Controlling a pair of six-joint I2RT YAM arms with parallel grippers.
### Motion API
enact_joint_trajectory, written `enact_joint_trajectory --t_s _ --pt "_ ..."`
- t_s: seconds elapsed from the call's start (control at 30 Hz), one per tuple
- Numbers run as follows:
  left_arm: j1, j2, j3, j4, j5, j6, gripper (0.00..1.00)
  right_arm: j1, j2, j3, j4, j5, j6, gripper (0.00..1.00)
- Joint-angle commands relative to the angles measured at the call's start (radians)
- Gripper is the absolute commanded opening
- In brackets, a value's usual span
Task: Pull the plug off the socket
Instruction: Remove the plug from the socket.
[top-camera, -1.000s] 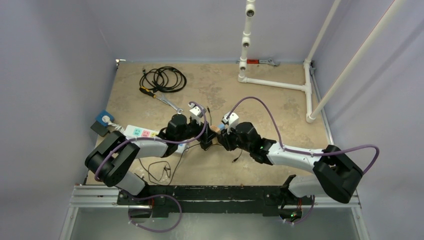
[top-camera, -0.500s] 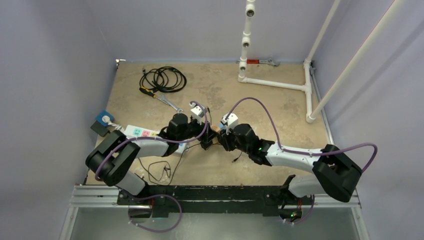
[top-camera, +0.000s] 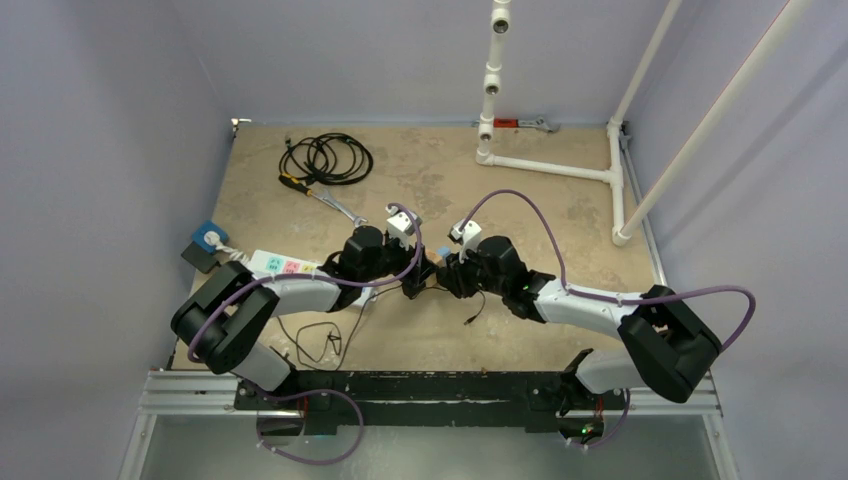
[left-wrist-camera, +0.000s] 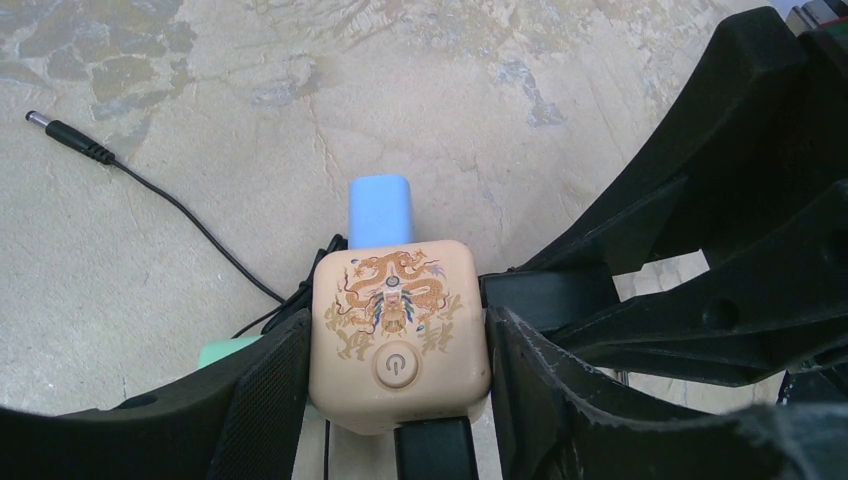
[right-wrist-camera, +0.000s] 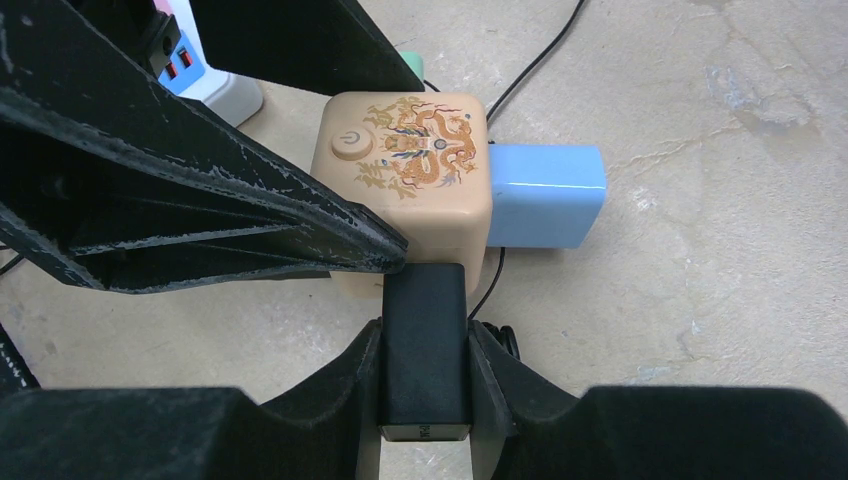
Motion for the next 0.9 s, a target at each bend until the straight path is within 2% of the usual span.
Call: enact_joint_trajectory --t_s 0.0,0.2,0.47,0.7,0.87 --pt "0.013 0.000 0.009 -0.101 -0.140 0.083 0.00 -0.004 -0.036 0.022 0.095 -0.109 0.017 0.00" --pt "0.012 0.013 0.011 -0.091 -0.142 0.054 0.00 0.002 -0.059 0.020 0.070 0.032 -0.006 0.00" --pt "0.013 0.053 0.019 -0.070 -0.127 0.010 0.00 0.104 -0.077 0.024 0.069 0.256 0.007 0.00" --pt "0.012 0.059 0.019 -0.064 -0.131 -0.004 0.00 0.139 -0.059 0.038 0.053 0.326 0.003 0.00" --pt "0.012 0.057 0.020 -0.074 -0.142 0.001 0.00 0.140 -0.062 0.038 0.050 0.300 0.009 0.00"
